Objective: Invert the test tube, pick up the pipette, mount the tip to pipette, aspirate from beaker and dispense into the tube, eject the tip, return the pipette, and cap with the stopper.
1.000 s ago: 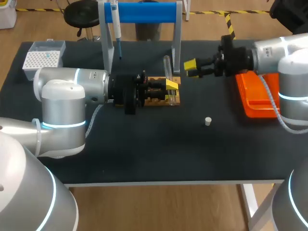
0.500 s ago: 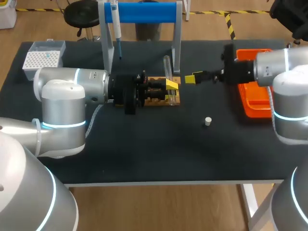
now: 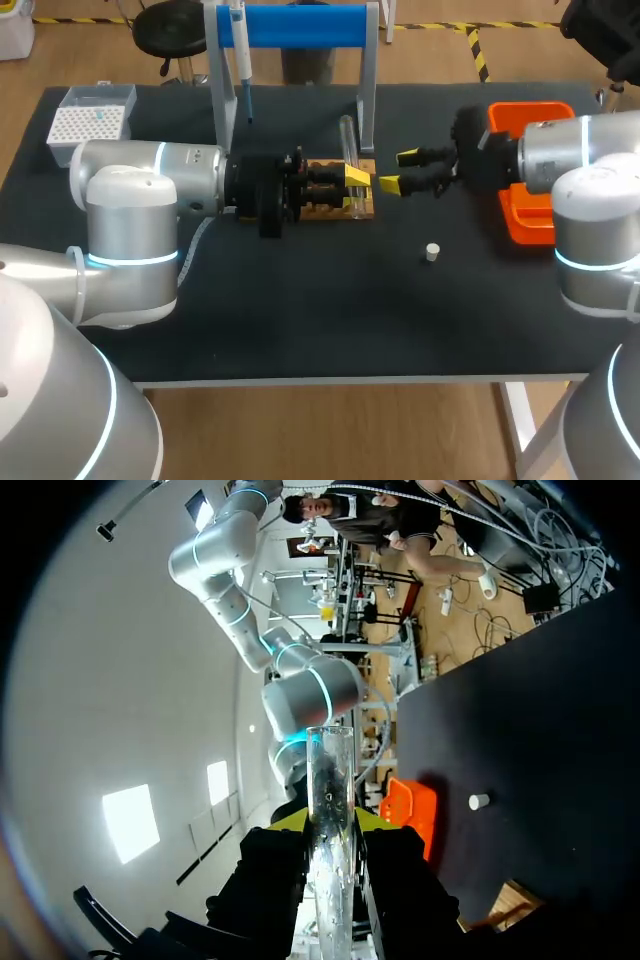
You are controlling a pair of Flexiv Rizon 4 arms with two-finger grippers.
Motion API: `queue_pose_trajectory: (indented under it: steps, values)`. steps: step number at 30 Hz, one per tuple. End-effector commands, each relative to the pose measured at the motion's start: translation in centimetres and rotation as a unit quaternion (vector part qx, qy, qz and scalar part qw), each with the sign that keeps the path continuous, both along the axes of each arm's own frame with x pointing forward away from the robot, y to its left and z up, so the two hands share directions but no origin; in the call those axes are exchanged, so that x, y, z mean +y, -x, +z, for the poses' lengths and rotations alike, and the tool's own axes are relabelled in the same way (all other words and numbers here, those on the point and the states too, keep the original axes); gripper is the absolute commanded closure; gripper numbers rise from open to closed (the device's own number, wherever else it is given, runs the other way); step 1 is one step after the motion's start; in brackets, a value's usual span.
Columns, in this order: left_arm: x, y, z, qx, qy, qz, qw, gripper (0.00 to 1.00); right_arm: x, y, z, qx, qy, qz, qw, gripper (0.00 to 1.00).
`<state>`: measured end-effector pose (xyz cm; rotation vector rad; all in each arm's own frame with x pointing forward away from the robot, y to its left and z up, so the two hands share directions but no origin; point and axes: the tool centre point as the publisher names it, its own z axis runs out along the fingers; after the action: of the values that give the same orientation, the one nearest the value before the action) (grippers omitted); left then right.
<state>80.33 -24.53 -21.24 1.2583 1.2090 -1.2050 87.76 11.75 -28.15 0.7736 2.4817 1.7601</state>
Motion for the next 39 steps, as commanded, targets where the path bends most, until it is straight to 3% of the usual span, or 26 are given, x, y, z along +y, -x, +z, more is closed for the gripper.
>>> queue_pose_trajectory:
  steps: [1, 7, 18, 39]
  values:
    - [0.1, -0.1, 0.1, 0.000, -0.001, -0.003, 1.000, 1.00, 0.6, -0.2, -0.7, -0.018, 0.003, -0.002, 1.000, 0.00]
    - [0.1, -0.1, 0.1, 0.000, -0.001, -0.003, 1.000, 1.00, 1.2, -0.6, -1.3, -0.063, 0.012, -0.005, 0.998, 0.00]
    - [0.1, -0.1, 0.1, 0.000, -0.001, -0.003, 1.000, 1.00, 2.0, -1.4, -3.0, -0.100, 0.020, -0.018, 0.995, 0.00]
    - [0.1, -0.1, 0.1, 0.000, -0.001, -0.003, 1.000, 1.00, 3.2, -3.9, -5.9, -0.133, 0.061, -0.008, 0.989, 0.00]
